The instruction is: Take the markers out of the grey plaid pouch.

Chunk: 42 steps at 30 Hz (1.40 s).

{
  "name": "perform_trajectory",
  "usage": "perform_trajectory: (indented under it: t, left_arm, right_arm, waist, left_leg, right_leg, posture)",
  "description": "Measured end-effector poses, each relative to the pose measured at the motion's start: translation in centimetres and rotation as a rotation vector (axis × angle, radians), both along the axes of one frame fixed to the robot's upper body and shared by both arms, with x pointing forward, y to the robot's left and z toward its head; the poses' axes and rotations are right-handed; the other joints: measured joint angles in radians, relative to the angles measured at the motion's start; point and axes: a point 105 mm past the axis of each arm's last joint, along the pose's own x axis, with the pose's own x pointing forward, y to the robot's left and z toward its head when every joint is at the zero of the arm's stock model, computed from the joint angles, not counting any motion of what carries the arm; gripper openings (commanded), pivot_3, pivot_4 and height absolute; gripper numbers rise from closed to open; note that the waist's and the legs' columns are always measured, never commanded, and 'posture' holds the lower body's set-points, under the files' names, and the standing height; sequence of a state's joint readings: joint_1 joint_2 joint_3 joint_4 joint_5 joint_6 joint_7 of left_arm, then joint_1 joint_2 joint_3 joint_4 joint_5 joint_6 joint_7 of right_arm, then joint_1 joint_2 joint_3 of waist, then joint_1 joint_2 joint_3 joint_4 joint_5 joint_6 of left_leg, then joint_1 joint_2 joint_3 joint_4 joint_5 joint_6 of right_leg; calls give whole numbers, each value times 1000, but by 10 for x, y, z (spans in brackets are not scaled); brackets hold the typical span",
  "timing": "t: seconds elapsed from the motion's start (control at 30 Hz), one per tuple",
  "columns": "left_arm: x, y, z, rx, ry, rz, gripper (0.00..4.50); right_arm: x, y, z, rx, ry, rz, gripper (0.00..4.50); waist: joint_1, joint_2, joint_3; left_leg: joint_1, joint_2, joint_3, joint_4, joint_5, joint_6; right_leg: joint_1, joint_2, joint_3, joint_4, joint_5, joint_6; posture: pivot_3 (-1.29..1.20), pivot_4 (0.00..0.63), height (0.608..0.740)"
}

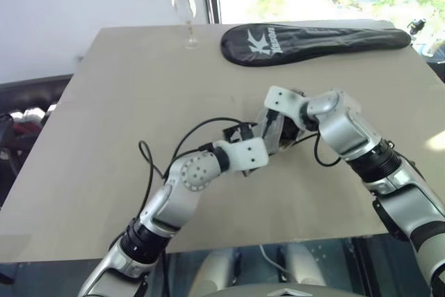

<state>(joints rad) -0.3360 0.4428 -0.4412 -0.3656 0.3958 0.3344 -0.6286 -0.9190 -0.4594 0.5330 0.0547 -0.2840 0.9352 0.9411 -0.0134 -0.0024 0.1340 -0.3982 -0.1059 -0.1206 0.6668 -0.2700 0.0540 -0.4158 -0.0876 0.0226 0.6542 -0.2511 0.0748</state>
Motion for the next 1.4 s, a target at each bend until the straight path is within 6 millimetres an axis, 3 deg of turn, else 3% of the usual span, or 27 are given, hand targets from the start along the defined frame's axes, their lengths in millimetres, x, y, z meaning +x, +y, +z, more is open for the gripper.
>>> perform_trajectory:
  t: [0.27, 0.43, 1.1, 1.13, 1.17, 1.27, 1.4]
  left_arm:
    - [1, 2, 0, 15, -20, 12, 4458]
    - [1, 4, -2, 25, -24, 18, 3030]
    - [5, 13, -5, 83, -71, 72, 3030]
    - [6, 13, -4, 84, -75, 78, 2484]
    - [7, 15, -4, 84, -79, 91, 2340]
    - [10, 18, -3, 87, -86, 118, 1087]
    - [12, 21, -3, 91, -93, 145, 1087]
  right_arm:
    - [-1, 0, 1, 11, 5, -9, 4500]
    - [-2, 0, 1, 18, 11, -15, 4500]
    - [-5, 3, 2, 47, 19, -21, 4500]
    - [-6, 4, 3, 49, 21, -20, 4500]
    - [-7, 5, 3, 55, 24, -17, 4500]
    - [-11, 10, 6, 69, 24, 2, 4500]
    - [-14, 11, 7, 80, 28, 2, 4500]
  waist:
    - [0, 0, 0]
    - [0, 0, 0]
    - [0, 0, 0]
    - [0, 0, 0]
    - [0, 0, 0]
    - [0, 0, 0]
    - [1, 0, 0]
  left_leg:
    - [0, 0, 0, 0, 0, 0]
    - [0, 0, 0, 0, 0, 0]
    - [0, 0, 0, 0, 0, 0]
    - [0, 0, 0, 0, 0, 0]
    - [0, 0, 0, 0, 0, 0]
    - [0, 0, 0, 0, 0, 0]
    - [0, 0, 0, 0, 0, 0]
  right_leg:
    - [0, 0, 0, 0, 0, 0]
    - [0, -1, 0, 0, 0, 0]
    - [0, 0, 0, 1, 0, 0]
    - [0, -1, 0, 1, 0, 0]
    - [0, -1, 0, 1, 0, 0]
    - [0, 0, 0, 1, 0, 0]
    - [0, -1, 0, 1, 0, 0]
  posture:
    - [0, 150, 740]
    - [0, 150, 740]
    - [0, 150, 740]
    - [0, 150, 740]
    - [0, 150, 740]
    - [0, 150, 740]
    - [0, 150, 740]
